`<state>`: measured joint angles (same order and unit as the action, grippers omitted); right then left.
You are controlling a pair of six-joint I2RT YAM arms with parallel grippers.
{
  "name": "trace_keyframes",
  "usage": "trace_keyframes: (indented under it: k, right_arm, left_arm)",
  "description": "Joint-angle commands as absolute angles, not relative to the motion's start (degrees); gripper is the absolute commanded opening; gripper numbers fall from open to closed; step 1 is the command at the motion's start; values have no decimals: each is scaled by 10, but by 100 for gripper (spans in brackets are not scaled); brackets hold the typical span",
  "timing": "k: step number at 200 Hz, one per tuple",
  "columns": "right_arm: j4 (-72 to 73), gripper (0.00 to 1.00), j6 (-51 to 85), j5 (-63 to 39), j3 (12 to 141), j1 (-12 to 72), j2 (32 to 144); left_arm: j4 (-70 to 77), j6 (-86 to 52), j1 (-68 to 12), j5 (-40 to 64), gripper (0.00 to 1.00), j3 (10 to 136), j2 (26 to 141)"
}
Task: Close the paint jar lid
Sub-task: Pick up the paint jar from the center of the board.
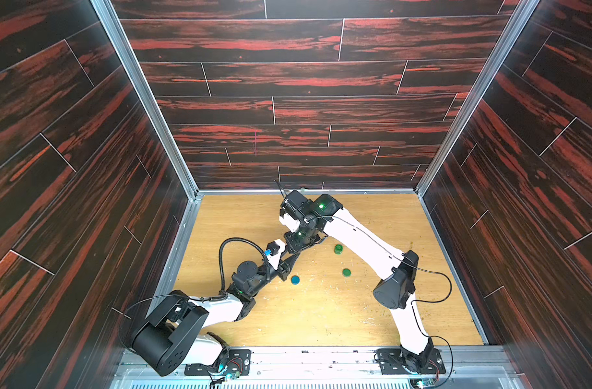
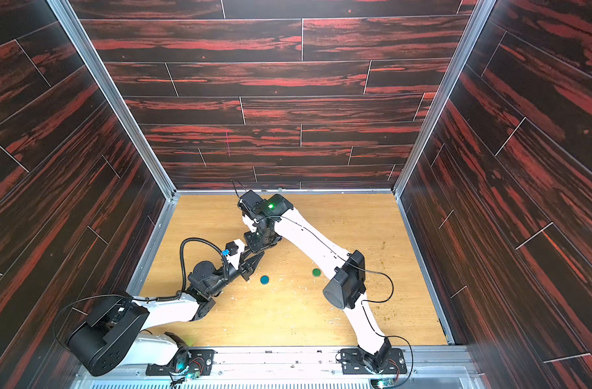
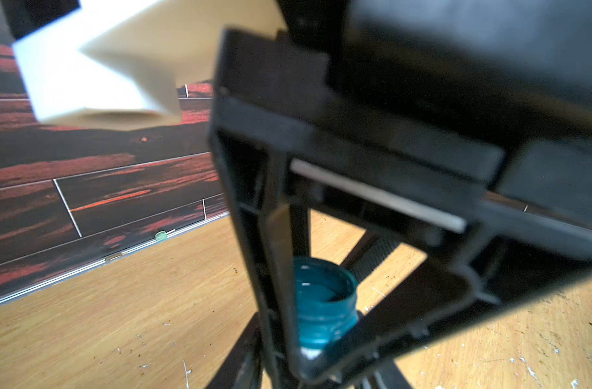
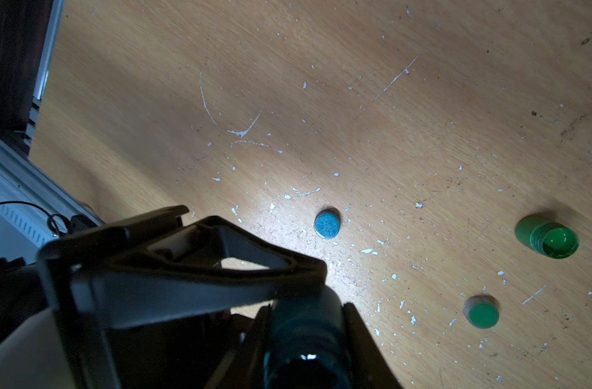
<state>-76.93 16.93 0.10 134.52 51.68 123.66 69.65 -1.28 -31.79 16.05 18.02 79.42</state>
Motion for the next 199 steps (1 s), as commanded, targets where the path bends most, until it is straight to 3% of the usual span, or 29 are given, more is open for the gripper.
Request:
trace_keyframes:
  k: [1, 119, 156, 199]
  right_arm:
    - [-772, 27, 170, -8, 1357, 523, 1251]
    - [-773, 27, 172, -8, 1361, 524, 1253]
    - [-773, 34, 172, -6, 1370, 523, 1253]
    - [-778, 49, 174, -3, 1398, 523, 1258]
  left_arm:
    - [703, -9, -320, 166, 42, 195, 780]
    - [694, -3, -320, 168, 32, 193, 778]
    - [689, -1, -320, 167, 31, 194, 776]
    - [687, 0, -319, 159, 29, 193, 777]
